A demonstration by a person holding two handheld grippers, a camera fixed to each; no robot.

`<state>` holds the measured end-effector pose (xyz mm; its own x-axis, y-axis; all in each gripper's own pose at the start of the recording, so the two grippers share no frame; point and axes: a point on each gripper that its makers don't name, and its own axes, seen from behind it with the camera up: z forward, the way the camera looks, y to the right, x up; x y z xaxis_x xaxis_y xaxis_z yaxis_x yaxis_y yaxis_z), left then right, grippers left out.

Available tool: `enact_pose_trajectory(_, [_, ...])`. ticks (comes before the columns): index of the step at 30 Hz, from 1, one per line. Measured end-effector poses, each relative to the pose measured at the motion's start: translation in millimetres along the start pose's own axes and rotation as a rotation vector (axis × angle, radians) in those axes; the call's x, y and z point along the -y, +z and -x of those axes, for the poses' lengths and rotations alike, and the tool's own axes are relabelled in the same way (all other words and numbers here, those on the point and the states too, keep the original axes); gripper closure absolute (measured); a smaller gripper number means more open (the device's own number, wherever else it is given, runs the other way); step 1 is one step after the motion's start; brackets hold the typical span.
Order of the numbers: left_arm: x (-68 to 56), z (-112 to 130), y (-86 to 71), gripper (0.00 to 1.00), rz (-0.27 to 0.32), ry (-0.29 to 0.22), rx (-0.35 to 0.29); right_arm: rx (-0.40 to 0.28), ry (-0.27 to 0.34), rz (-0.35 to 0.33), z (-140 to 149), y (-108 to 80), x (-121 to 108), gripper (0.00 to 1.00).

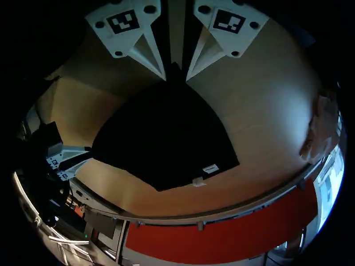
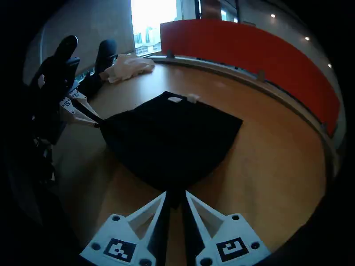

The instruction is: Fold towel

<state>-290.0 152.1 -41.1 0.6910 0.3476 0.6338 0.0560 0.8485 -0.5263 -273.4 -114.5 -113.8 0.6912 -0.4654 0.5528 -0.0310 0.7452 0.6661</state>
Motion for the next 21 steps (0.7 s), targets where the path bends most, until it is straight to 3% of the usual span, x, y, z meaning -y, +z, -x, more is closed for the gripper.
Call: enact_pose_trajectory(21, [-30.0,-3,-62.4,0.85,0.059,-0.045,0.001,-0.005,-0.039,-0.031,-19,-59.0,32,0.84])
